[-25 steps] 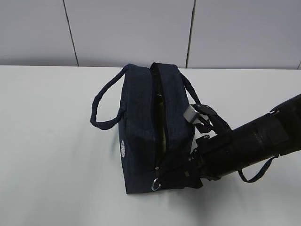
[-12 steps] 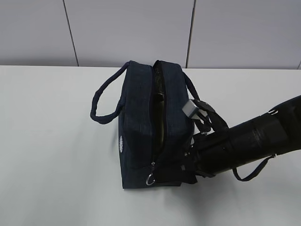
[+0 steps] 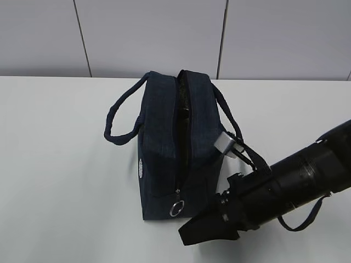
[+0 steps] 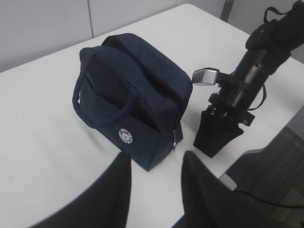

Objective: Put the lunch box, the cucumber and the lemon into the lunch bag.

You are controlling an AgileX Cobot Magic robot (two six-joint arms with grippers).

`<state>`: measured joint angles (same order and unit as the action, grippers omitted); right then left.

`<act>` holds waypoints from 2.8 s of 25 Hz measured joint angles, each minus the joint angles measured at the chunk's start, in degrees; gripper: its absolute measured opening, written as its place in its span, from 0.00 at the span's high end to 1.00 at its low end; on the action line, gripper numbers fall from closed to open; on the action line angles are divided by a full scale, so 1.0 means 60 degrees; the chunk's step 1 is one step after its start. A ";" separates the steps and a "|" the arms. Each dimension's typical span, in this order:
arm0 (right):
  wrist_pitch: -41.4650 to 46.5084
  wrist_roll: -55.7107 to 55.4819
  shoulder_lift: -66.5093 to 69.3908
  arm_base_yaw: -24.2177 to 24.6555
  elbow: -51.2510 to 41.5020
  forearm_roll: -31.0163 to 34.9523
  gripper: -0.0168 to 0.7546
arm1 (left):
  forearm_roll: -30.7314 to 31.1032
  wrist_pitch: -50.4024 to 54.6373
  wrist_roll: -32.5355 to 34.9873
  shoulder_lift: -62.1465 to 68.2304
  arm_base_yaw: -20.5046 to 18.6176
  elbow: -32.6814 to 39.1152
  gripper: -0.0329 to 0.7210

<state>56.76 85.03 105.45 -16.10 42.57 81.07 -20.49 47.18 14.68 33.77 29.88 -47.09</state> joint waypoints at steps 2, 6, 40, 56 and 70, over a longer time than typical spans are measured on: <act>0.0587 0.0000 0.0000 0.0000 -0.0007 0.0137 0.48 | 0.0000 0.0000 0.0000 0.0000 0.0000 0.0000 0.64; 0.1258 -0.0011 0.0000 0.0000 -0.0007 0.0853 0.48 | 0.0000 0.0000 0.0000 0.0000 0.0000 0.0000 0.64; -0.2658 0.0120 -0.0019 -0.1749 -0.0007 0.2538 0.66 | 0.0038 0.0000 -0.0002 0.0000 0.0000 0.0000 0.64; -0.5283 0.0452 -0.4328 -0.1841 -0.1809 0.2833 0.81 | 0.0053 0.0000 -0.0002 0.0000 0.0000 0.0000 0.64; -0.2567 0.0654 -0.5229 -0.1877 -0.2119 0.3597 0.85 | 0.0173 0.0000 -0.0018 0.0000 0.0000 0.0000 0.64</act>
<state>41.35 88.96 74.07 -27.36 29.86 102.65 -19.45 47.18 14.57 33.77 29.88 -47.09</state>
